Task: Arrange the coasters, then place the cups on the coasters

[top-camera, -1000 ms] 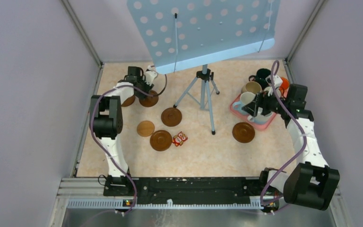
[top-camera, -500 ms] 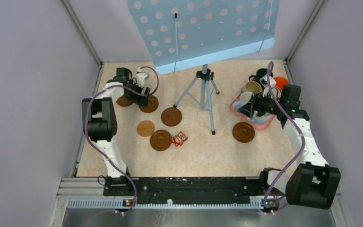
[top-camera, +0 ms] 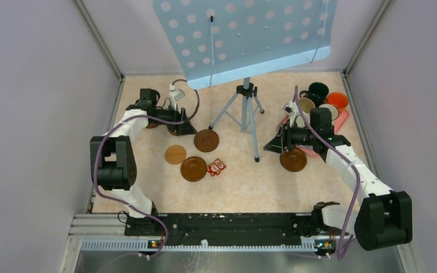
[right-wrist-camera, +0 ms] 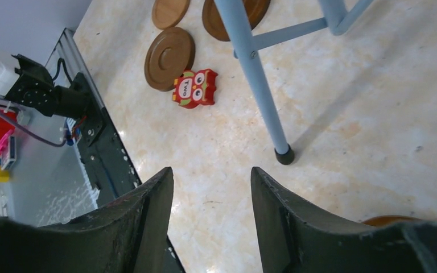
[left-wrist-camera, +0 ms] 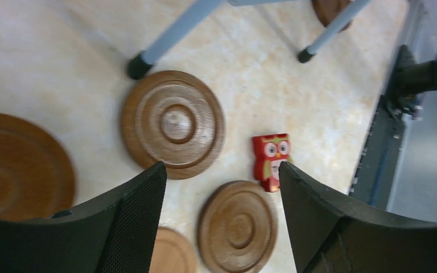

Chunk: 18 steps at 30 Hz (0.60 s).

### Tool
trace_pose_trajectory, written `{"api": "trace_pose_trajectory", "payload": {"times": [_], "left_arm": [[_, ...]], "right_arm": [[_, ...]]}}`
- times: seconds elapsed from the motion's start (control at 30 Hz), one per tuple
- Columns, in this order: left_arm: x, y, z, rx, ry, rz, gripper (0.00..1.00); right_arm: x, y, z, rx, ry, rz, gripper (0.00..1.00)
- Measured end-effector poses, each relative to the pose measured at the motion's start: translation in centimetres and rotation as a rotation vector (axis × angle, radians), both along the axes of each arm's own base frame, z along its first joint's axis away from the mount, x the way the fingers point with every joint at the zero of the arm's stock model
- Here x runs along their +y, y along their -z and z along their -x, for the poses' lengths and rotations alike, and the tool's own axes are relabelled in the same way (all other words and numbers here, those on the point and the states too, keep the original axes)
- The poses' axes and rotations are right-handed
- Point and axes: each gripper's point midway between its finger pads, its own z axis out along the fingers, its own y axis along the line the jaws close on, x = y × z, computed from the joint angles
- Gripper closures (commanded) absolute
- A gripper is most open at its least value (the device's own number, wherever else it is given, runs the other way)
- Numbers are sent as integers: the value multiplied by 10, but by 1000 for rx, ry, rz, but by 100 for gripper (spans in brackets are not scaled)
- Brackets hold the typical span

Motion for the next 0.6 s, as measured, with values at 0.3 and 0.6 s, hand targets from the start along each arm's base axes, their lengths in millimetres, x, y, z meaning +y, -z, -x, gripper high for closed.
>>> {"api": "trace_pose_trajectory", "payload": {"times": [0.3,0.6], "left_arm": [[-54,15,33,112,80,113,26],[-88,12,16,81,105,150,27]], "right_arm": [[35,26,18,48,-89,-15,49],[46,28,0,18,-67,-31,50]]}}
